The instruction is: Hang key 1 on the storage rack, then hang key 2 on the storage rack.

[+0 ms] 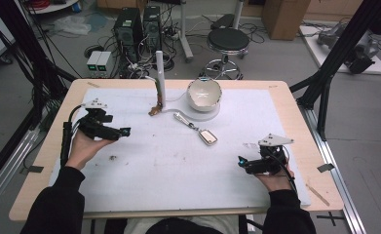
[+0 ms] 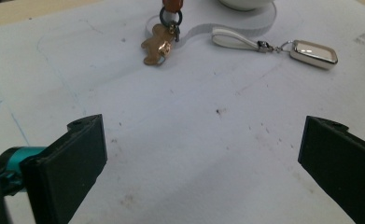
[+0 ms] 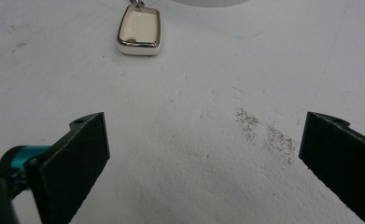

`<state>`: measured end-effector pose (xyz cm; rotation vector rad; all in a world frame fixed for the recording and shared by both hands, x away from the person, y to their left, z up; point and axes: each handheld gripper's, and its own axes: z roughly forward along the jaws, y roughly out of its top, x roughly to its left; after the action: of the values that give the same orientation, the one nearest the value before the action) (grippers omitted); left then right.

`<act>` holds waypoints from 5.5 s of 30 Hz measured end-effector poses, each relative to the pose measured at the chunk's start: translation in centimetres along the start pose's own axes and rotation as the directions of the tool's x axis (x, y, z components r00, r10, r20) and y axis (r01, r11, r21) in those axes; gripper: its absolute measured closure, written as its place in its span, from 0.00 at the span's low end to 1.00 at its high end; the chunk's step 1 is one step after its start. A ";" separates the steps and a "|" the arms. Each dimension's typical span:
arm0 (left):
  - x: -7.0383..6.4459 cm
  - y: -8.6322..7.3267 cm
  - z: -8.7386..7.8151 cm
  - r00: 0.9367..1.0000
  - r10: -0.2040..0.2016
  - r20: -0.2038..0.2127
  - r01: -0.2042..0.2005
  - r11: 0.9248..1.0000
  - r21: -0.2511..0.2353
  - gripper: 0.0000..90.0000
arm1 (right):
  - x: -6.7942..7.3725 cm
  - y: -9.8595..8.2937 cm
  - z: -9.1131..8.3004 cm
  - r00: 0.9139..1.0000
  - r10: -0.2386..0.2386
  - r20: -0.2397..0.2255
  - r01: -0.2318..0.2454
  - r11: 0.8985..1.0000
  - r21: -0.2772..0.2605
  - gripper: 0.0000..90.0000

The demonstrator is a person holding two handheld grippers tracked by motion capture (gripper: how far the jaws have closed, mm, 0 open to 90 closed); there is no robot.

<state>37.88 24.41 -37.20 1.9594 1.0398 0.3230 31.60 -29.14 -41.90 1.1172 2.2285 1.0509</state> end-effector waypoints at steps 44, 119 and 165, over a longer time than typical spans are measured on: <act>-1.2 -10.0 -5.1 0.998 -0.003 -0.056 0.000 0.999 -0.039 0.02 | 0.2 -0.1 0.2 1.000 -0.015 0.009 0.015 0.999 0.030 0.01; -0.5 -12.3 -5.4 0.999 0.020 -0.049 -0.023 0.998 -0.060 0.02 | 4.6 11.2 9.7 0.976 -0.168 -0.140 0.202 0.937 0.285 0.01; -0.1 -12.6 -5.7 0.999 0.023 -0.036 -0.026 0.998 -0.065 0.02 | 7.8 16.2 20.9 0.968 -0.107 -0.229 0.186 0.914 0.359 0.16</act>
<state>27.70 31.05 -43.83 1.9148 1.0159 0.4021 48.62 -7.46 -42.45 1.0004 2.7181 0.7159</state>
